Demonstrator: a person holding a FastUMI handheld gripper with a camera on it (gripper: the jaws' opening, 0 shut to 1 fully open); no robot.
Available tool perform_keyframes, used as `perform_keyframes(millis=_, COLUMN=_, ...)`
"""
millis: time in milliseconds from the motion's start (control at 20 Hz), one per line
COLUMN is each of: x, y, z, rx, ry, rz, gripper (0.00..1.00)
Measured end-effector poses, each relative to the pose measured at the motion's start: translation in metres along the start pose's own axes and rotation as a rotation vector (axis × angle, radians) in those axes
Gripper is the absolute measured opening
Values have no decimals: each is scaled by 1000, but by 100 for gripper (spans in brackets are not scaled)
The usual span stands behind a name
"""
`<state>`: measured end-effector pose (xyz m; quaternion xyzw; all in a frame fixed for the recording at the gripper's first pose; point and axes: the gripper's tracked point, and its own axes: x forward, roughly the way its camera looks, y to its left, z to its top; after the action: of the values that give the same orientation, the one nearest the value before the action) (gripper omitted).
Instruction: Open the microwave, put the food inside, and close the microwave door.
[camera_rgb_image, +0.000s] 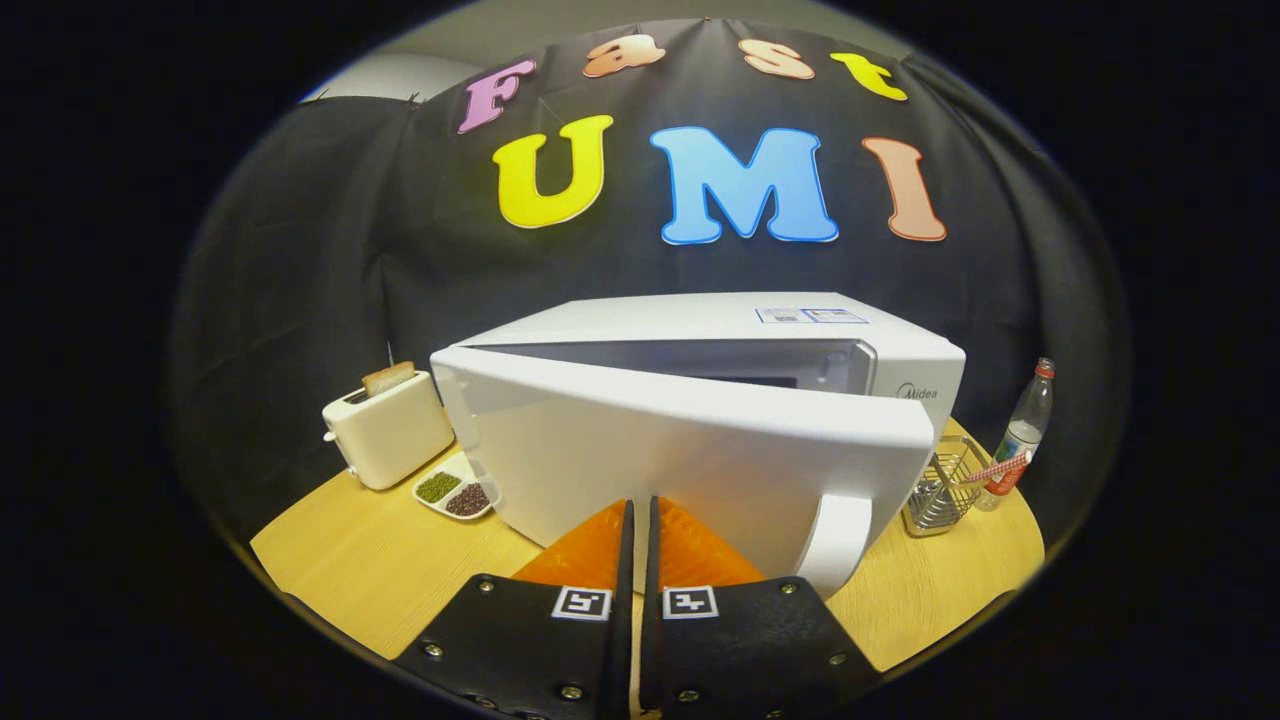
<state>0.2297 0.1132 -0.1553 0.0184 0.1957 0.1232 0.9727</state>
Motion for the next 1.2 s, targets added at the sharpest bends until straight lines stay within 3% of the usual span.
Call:
perform_keyframes(millis=250, x=23, y=-18, z=19, rx=26, ry=-36, rz=-54, gripper=5)
perform_keyframes(millis=550, x=44, y=-23, z=27, rx=88, ry=-33, rz=-55, gripper=5)
perform_keyframes(millis=900, x=54, y=-28, z=30, rx=-72, ry=-68, rz=-88, gripper=5)
perform_keyframes(millis=1050, x=49, y=-27, z=27, rx=-61, ry=-44, rz=-121, gripper=6)
perform_keyframes(millis=1200, x=15, y=-13, z=44, rx=-48, ry=-86, rz=-114, gripper=6)
